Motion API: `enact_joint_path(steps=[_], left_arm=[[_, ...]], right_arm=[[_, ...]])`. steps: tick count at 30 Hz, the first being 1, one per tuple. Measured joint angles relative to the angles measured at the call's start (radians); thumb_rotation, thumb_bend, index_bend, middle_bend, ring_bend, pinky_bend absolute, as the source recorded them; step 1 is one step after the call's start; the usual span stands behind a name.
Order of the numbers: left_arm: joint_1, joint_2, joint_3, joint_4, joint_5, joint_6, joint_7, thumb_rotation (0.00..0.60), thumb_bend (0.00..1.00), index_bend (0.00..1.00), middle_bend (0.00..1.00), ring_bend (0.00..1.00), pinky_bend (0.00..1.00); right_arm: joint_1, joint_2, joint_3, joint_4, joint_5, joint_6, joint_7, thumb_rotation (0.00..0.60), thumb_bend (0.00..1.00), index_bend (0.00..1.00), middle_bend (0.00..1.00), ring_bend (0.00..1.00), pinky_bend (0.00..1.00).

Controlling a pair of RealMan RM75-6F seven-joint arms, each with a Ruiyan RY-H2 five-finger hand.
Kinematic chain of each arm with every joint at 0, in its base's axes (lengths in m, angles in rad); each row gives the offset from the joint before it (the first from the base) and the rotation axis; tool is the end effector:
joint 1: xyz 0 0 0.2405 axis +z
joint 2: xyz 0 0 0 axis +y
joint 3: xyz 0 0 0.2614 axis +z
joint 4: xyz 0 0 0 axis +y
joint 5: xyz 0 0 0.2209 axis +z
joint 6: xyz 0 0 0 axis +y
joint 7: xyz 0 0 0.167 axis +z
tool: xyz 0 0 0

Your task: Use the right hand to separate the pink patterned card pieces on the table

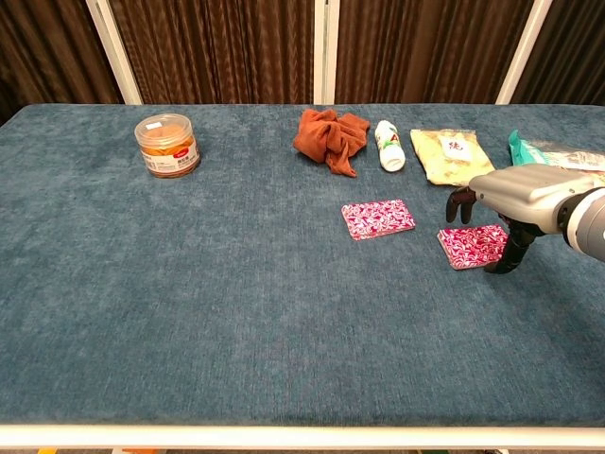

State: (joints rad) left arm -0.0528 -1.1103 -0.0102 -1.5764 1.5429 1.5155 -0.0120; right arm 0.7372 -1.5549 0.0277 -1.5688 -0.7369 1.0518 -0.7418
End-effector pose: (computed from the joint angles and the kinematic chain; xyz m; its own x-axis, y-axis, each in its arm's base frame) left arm -0.3293 0.1867 0.1535 0.4285 0.0221 0.9033 0.9035 -0.0193 -0.4281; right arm -0.2059 -0.3298 -0.0543 0.6337 -0.4080 0.6572 -0.7693 -0.2434 0.5908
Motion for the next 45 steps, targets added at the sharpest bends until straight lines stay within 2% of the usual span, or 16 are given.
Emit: enact_joint_path(steps=[31, 45], left_arm=[[-0.002, -0.022, 0.001, 0.037, -0.017, -0.019, -0.023, 0.600, 0.15, 0.13, 0.09, 0.00, 0.11], [-0.009, -0.025, -0.005, 0.043, -0.021, -0.024, -0.035, 0.600, 0.15, 0.13, 0.09, 0.00, 0.11]], right_arm=[[-0.007, -0.040, 0.012, 0.045, 0.014, 0.002, -0.033, 0.600, 0.19, 0.35, 0.33, 0.85, 0.94], [-0.008, -0.051, 0.018, 0.051, 0.012, 0.003, -0.039, 0.600, 0.21, 0.40, 0.39, 0.85, 0.94]])
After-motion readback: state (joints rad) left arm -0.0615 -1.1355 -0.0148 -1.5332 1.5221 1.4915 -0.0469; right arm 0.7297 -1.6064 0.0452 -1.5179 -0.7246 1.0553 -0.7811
